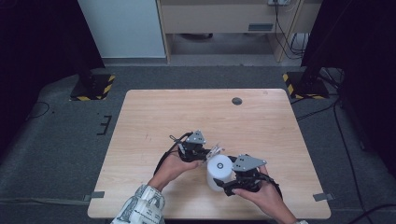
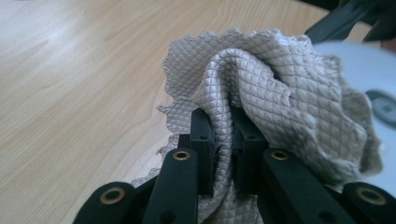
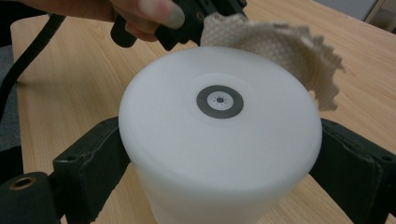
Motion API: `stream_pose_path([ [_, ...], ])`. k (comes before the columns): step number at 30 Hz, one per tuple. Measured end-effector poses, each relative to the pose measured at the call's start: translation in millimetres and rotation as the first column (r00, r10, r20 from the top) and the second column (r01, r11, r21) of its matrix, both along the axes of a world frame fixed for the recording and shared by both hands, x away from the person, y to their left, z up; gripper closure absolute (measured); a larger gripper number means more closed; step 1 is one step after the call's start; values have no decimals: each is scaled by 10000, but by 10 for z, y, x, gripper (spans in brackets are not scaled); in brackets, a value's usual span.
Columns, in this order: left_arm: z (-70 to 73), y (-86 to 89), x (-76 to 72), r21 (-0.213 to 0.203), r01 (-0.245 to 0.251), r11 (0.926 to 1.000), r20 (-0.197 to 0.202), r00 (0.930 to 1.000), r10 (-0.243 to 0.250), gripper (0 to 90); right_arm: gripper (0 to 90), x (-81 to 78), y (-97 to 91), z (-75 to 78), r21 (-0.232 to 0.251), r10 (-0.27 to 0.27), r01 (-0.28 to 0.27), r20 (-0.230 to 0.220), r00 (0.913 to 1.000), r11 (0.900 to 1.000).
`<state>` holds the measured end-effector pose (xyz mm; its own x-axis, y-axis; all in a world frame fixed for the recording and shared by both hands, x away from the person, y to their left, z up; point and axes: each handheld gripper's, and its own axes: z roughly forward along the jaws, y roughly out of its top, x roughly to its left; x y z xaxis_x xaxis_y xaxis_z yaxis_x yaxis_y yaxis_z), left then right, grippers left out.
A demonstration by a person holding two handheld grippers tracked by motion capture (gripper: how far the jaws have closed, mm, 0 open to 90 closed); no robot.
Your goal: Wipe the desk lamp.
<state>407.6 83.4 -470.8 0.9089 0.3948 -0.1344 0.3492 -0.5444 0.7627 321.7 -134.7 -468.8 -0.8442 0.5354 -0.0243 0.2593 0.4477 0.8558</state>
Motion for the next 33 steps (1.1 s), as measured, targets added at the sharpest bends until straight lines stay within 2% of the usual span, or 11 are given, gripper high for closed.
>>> stream_pose_path([
  [2, -58, -21, -3, 304, -8, 9995, -9, 10000, 8, 803, 92, 2, 5, 1, -17, -3, 3, 3, 10000, 10000],
  [6, -170, -38, -12, 595, -74, 9982, -100, 9999, 80, 802, 91, 6, 11, 1, -32, -28, 28, 17, 10000, 10000],
  [9, -171, -30, -15, 435, -223, 9988, -59, 9997, 226, 802, 90, 17, 13, 2, -84, -119, 119, 39, 9999, 9999],
  [15, 20, 30, -7, -416, -434, 9982, 95, 9990, 438, 802, 90, 58, 3, 6, -123, -317, 318, 33, 9995, 9994],
  [20, 168, 65, -59, -460, -508, 9977, 383, 9979, 526, 802, 89, 71, 6, 4, -117, -400, 400, 19, 9992, 9991],
  [25, 130, 154, -179, -405, -653, 9970, 367, 9971, 668, 803, 88, 73, 16, -1, -125, -429, 430, 57, 9991, 9990],
  [30, 63, 267, -337, -682, -742, 9949, 356, 9964, 768, 801, 84, 88, 31, -7, -166, -499, 500, 66, 9987, 9986],
  [33, 65, 343, -389, -638, -1105, 9918, 533, 9921, 1140, 797, 84, 108, 42, -2, -201, -631, 631, 43, 9980, 9978],
])
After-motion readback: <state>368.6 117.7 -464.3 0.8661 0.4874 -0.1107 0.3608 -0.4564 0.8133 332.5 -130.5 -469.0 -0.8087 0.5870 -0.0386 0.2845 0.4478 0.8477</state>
